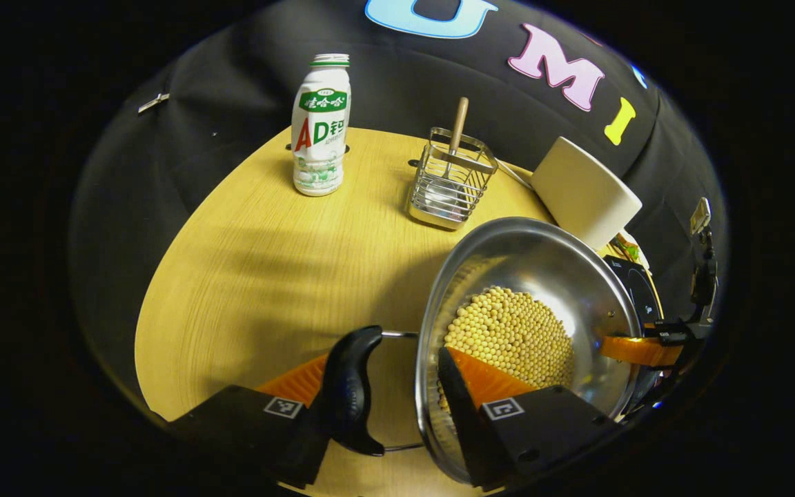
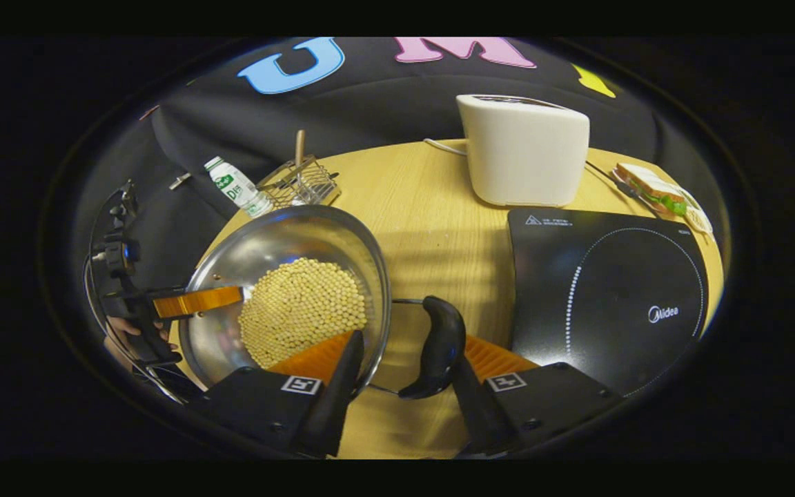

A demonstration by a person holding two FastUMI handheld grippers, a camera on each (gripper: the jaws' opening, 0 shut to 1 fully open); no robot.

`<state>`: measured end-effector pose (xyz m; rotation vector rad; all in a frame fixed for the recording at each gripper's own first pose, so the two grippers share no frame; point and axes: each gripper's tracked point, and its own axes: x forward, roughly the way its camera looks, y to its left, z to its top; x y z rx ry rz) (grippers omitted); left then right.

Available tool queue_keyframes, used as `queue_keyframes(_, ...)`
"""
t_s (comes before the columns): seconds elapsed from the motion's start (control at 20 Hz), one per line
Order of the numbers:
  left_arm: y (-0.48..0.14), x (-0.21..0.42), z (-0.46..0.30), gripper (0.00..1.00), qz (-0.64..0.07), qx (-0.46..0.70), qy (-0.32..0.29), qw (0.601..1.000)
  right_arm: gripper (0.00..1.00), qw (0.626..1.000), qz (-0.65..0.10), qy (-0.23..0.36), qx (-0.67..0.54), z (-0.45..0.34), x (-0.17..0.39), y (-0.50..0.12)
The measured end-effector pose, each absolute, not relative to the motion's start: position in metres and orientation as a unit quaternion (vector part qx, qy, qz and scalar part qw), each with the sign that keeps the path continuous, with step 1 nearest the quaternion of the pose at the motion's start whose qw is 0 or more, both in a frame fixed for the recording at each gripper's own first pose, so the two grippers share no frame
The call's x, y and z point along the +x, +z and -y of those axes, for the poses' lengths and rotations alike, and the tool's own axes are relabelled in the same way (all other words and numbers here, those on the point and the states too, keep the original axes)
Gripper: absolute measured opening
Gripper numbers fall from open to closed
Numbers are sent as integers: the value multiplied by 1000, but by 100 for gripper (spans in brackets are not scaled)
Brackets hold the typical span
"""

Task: First push the handle of the pot to place it horizontally, then grasp the pot with both hands and set it on the induction cooktop.

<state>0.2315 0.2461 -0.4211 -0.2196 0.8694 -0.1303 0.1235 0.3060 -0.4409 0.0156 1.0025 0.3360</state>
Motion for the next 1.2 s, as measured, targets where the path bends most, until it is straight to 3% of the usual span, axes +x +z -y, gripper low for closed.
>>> queue_keyframes(0.05,-423,229,-248,63,-422,-111,-65,897,71,864,-479,157,9,-310,126,-447)
queue_keyframes(0.15,-422,225,-249,68,-423,-122,-66,895,70,858,-491,147,16,-309,125,-448)
queue_keyframes(0.2,-423,223,-249,67,-423,-126,-63,895,64,858,-493,142,17,-309,127,-447)
queue_keyframes(0.45,-426,211,-251,65,-433,-128,-48,891,59,854,-499,148,9,-313,124,-450)
queue_keyframes(0.8,-419,175,-254,61,-441,-146,-18,885,59,845,-507,171,-12,-315,102,-443)
queue_keyframes(1.2,-371,163,-215,60,-429,-126,-30,894,59,858,-487,165,8,-277,90,-393)
